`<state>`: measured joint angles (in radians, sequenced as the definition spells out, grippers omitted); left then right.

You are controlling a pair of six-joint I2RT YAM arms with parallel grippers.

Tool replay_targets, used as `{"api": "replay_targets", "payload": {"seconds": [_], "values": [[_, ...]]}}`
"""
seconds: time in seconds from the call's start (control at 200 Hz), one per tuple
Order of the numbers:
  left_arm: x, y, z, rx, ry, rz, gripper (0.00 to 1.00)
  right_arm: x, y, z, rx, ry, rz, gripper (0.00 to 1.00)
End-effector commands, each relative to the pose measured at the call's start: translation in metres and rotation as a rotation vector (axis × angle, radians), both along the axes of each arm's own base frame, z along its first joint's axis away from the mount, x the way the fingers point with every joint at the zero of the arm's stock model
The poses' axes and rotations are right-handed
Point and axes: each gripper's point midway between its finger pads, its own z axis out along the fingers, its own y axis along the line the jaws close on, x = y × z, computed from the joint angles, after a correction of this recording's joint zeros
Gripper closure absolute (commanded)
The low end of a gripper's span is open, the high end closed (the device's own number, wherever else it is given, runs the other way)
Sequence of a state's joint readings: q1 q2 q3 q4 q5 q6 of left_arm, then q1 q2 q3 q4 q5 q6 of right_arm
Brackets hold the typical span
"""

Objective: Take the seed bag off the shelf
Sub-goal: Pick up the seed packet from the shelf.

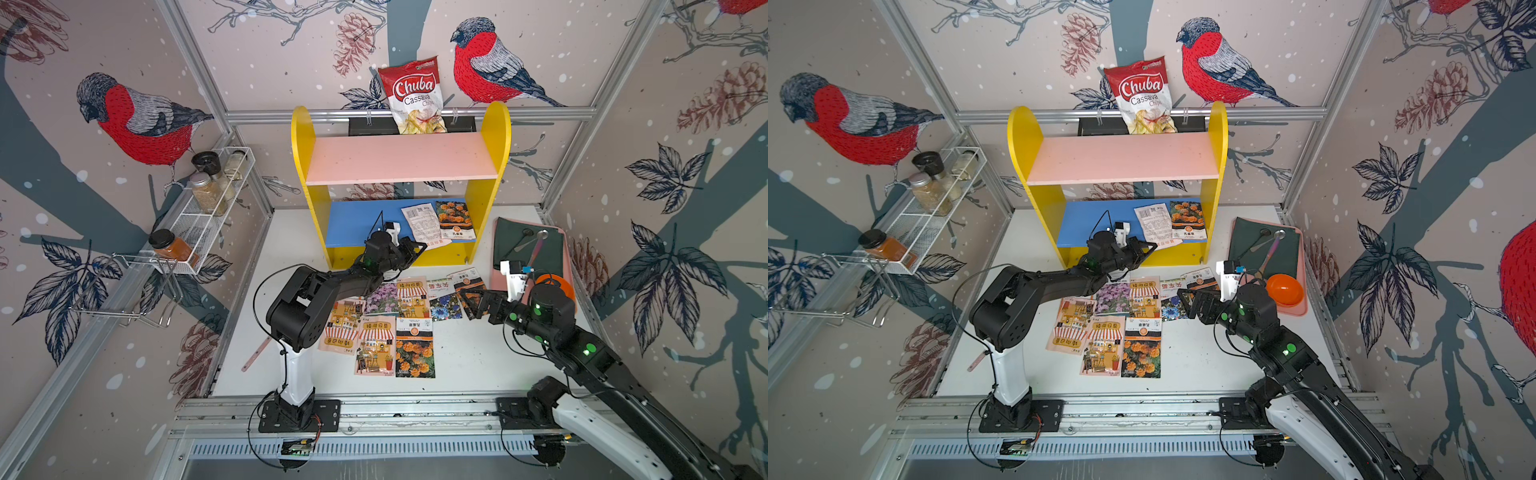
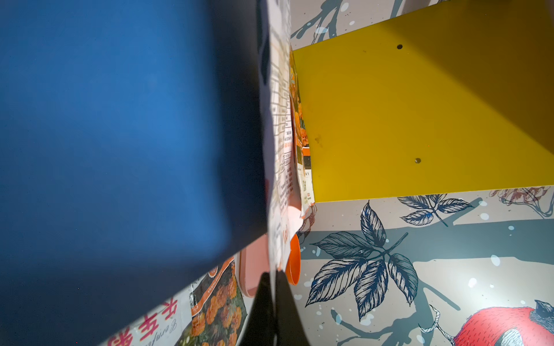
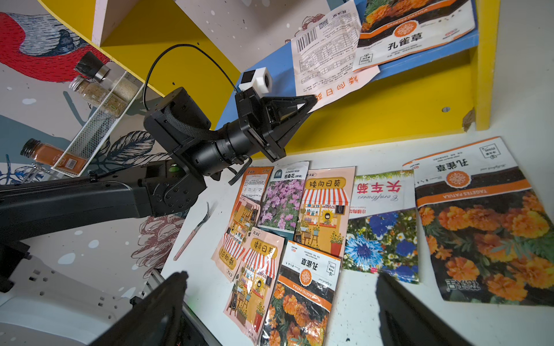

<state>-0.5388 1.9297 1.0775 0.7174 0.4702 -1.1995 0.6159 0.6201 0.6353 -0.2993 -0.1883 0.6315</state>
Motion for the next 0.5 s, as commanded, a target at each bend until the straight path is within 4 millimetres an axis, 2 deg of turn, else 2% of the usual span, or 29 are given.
{"api": "replay_targets", "payload": {"seconds": [0.0, 0.26, 0.35, 0.37, 0.495], "values": [[0.0, 0.006, 0.008, 0.002, -0.037, 0.007, 1.0, 0.001, -0.001, 0.0, -0.004, -0.005, -0.005, 0.0], [-0.013, 0.015, 0.013, 0.016, -0.051, -0.003, 1.0, 0.001, 0.0, 0.0, 0.0, -0.007, -0.003, 0.0], [-0.015, 0.018, 0.025, 0.015, -0.079, -0.011, 1.0, 0.001, 0.0, 0.0, 0.0, -0.007, -0.004, 0.0], [-0.02, 0.02, 0.018, 0.026, -0.067, -0.014, 1.0, 0.001, 0.0, -0.001, 0.0, -0.007, -0.004, 0.0], [-0.027, 0.024, 0.025, 0.067, -0.089, -0.032, 1.0, 0.001, 0.0, -0.001, -0.002, -0.008, -0.005, 0.0]]}}
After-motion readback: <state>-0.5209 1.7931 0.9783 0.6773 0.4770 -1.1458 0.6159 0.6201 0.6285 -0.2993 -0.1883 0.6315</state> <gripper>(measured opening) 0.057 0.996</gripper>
